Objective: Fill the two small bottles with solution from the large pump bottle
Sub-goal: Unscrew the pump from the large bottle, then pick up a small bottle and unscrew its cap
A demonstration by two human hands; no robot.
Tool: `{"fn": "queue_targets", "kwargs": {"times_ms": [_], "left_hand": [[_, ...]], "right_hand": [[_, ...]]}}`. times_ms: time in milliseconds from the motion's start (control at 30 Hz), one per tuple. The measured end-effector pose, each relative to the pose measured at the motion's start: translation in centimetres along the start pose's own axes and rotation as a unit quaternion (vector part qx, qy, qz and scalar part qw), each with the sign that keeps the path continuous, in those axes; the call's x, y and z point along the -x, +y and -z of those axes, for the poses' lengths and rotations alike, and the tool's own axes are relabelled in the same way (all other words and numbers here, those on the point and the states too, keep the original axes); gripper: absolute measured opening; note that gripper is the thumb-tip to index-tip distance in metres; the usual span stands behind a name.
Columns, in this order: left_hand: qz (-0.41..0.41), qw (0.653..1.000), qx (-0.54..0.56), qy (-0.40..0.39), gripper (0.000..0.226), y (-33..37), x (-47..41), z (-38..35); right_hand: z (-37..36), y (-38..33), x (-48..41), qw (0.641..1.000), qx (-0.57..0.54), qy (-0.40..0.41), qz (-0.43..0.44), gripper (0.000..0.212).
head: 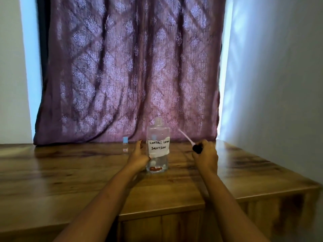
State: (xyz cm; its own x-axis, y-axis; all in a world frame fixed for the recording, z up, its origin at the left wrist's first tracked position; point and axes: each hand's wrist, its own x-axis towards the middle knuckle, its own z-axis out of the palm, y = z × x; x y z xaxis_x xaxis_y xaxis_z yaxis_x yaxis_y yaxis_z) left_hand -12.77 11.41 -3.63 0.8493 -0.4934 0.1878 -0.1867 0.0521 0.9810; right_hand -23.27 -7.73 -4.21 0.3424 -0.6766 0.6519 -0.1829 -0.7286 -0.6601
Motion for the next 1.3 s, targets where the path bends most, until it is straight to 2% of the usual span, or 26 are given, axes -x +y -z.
{"fn": "queue_targets", "kwargs": {"times_ms": [167,333,667,733,800,900,1000,1067,1133,1167,1233,1300], "left_hand": [[0.030,0.998,0.046,-0.005,0.085,-0.9,0.0,-0.2],[0.040,0.999,0.030,-0.014,0.078,-1.3,-0.1,-0.3],[0.048,0.998,0.026,-0.012,0.081,-2.0,-0.2,-0.2],[0.048,0.998,0.026,-0.011,0.085,-2.1,-0.4,0.0],[0.050,0.998,0.032,-0.009,0.087,-2.0,-0.4,0.2],[0.051,0.998,0.045,-0.005,0.085,-1.5,-0.2,0.4],[0.057,0.997,0.045,-0.015,0.082,-1.3,-0.2,0.7],[0.057,0.997,0.047,-0.014,0.079,-1.4,-0.5,0.9],[0.053,0.998,0.038,-0.015,0.072,-1.6,-0.9,1.1],[0.052,0.998,0.030,-0.018,0.067,-1.7,-1.0,1.1],[0.050,0.998,0.018,-0.025,0.055,-1.5,-0.9,1.0],[0.046,0.998,0.009,-0.030,0.046,-1.5,-0.9,0.9]], "right_hand": [[-1.3,2.1,1.0,0.995,0.080,-0.054,-0.026,0.013],[-2.4,3.0,1.0,0.986,0.144,-0.073,-0.040,0.009],[-2.5,3.9,1.1,0.983,0.120,-0.094,-0.102,0.017],[-2.2,3.7,1.1,0.982,0.113,-0.101,-0.115,0.025],[-1.8,3.2,1.0,0.978,0.133,-0.108,-0.123,0.045],[-1.2,1.3,0.6,0.979,0.168,-0.093,-0.075,0.064],[-1.4,-1.0,0.2,0.989,0.048,-0.136,0.003,0.074],[-2.2,-2.8,0.1,0.977,-0.042,-0.208,0.023,0.088],[-3.0,-4.3,0.3,0.954,-0.115,-0.276,0.007,0.098],[-3.6,-4.7,0.4,0.940,-0.154,-0.304,-0.005,0.096],[-4.5,-5.2,0.8,0.920,-0.199,-0.337,-0.018,0.079],[-5.1,-5.1,1.3,0.918,-0.219,-0.329,-0.025,0.075]]}}
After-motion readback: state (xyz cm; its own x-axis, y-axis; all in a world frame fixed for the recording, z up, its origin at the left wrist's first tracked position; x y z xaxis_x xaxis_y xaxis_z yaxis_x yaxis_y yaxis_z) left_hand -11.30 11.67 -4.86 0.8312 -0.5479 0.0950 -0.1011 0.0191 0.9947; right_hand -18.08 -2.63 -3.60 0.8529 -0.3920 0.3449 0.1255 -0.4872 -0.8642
